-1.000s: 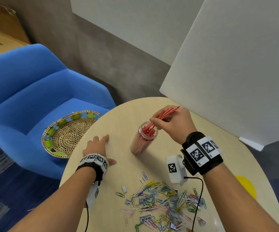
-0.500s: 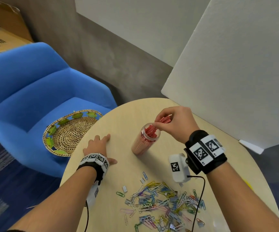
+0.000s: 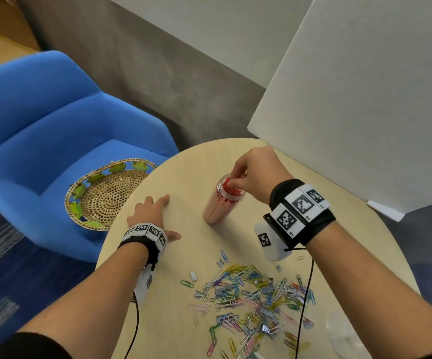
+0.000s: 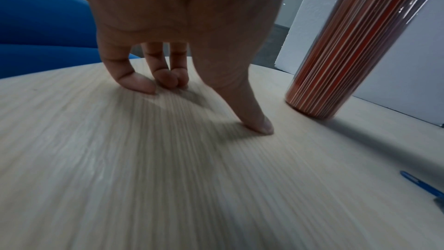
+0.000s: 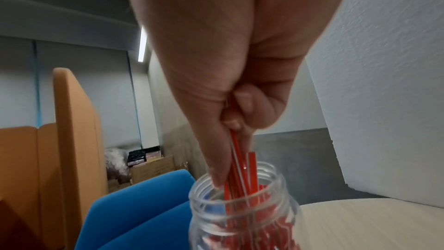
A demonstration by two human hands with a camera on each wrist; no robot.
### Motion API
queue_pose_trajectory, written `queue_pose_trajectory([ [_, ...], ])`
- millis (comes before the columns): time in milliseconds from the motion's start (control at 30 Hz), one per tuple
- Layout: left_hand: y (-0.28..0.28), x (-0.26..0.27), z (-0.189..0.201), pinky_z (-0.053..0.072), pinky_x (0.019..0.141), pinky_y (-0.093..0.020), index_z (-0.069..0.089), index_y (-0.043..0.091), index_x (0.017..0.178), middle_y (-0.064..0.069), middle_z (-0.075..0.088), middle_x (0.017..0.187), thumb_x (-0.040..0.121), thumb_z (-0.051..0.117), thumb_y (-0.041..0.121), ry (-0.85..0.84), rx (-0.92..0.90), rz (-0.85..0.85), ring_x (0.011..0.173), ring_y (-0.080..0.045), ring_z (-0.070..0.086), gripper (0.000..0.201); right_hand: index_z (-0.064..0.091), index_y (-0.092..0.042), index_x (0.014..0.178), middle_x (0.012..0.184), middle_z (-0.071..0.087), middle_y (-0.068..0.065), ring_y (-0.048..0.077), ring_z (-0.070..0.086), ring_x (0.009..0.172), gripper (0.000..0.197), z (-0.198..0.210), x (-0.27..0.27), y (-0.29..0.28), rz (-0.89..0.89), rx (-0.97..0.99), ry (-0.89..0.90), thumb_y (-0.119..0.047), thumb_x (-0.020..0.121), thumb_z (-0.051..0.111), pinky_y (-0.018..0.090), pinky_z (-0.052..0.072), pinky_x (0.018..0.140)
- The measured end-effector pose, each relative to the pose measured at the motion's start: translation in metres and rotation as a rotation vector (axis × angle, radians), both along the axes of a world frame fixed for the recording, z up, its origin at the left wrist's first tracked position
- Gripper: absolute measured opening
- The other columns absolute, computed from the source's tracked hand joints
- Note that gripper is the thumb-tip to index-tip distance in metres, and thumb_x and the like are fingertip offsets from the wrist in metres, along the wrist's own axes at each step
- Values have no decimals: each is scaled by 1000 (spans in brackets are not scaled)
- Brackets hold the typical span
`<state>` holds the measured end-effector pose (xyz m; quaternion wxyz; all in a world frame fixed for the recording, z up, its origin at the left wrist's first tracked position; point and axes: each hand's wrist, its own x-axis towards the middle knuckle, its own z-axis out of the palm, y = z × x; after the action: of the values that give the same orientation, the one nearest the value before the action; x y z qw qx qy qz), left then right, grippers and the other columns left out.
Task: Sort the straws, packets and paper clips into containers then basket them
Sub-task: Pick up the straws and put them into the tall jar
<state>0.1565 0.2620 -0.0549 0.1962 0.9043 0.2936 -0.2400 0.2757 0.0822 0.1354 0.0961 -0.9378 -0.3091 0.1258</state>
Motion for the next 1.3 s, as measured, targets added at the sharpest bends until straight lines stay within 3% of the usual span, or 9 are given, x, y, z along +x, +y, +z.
queue_pose_trajectory([
  [333, 1, -1, 0, 47, 93, -49, 16, 45, 148, -1, 38, 134, 51, 85, 64, 2, -3, -3, 126, -27, 40, 121, 77, -15, 80, 88, 73, 4, 21, 68, 83, 4, 1, 2, 24, 86, -152, 30, -14, 83, 74, 29, 56, 76],
  [500, 1, -1, -2, 48, 92, -49, 16, 45, 148, 0, 38, 132, 50, 85, 66, -14, -4, -9, 125, -26, 40, 121, 74, -9, 102, 101, 69, 11, 28, 67, 90, 20, -11, -5, 26, 97, -267, 7, -17, 90, 61, 33, 56, 78],
  [633, 1, -2, -2, 47, 93, -50, 16, 45, 148, -1, 37, 134, 51, 85, 65, -13, -10, -11, 126, -27, 39, 121, 75, -17, 94, 90, 66, -2, 17, 63, 85, 15, -1, -3, 12, 65, -120, 26, -27, 87, 66, 26, 50, 73],
  [700, 2, -2, -2, 47, 94, -50, 16, 45, 148, -1, 36, 135, 51, 85, 65, -12, -13, -15, 127, -27, 39, 121, 76, -19, 82, 78, 65, -7, 10, 62, 76, 5, 10, -2, 5, 12, 5, 3, -20, 84, 71, 24, 52, 73],
  [800, 2, -1, -2, 46, 94, -50, 16, 44, 148, -1, 36, 136, 51, 85, 65, -14, -12, -16, 128, -27, 39, 121, 74, -21, 71, 69, 64, -10, 8, 64, 70, 14, 9, -4, 3, -46, 92, 27, -11, 79, 77, 25, 56, 74],
  [1000, 1, -1, -4, 46, 93, -50, 15, 44, 148, -1, 37, 135, 52, 85, 64, -27, -7, -19, 127, -28, 38, 121, 79, -21, 92, 102, 72, 4, 22, 67, 93, 15, -22, -18, 9, -15, -98, 34, -13, 84, 68, 33, 56, 88],
  [1133, 2, -2, -6, 46, 93, -51, 17, 45, 148, -1, 37, 135, 51, 85, 64, -42, -7, -11, 127, -28, 38, 120, 79, -18, 93, 102, 72, 0, 16, 66, 92, 18, -11, -14, 2, -20, 14, 65, -8, 85, 66, 29, 56, 87],
  [1233, 3, -1, -8, 45, 94, -51, 18, 44, 148, -2, 37, 135, 51, 86, 63, -48, -19, -9, 128, -28, 38, 120, 80, -18, 87, 90, 71, -3, 10, 63, 82, 18, 2, -16, 0, -6, 58, 60, -6, 83, 68, 15, 48, 69],
  [1300, 3, -1, -9, 44, 94, -51, 19, 44, 147, -2, 37, 136, 51, 86, 62, -54, -14, -9, 129, -28, 37, 119, 80, -17, 86, 91, 71, -2, 12, 65, 87, 16, 0, -21, 2, 10, 31, 70, -6, 81, 69, 18, 51, 73],
])
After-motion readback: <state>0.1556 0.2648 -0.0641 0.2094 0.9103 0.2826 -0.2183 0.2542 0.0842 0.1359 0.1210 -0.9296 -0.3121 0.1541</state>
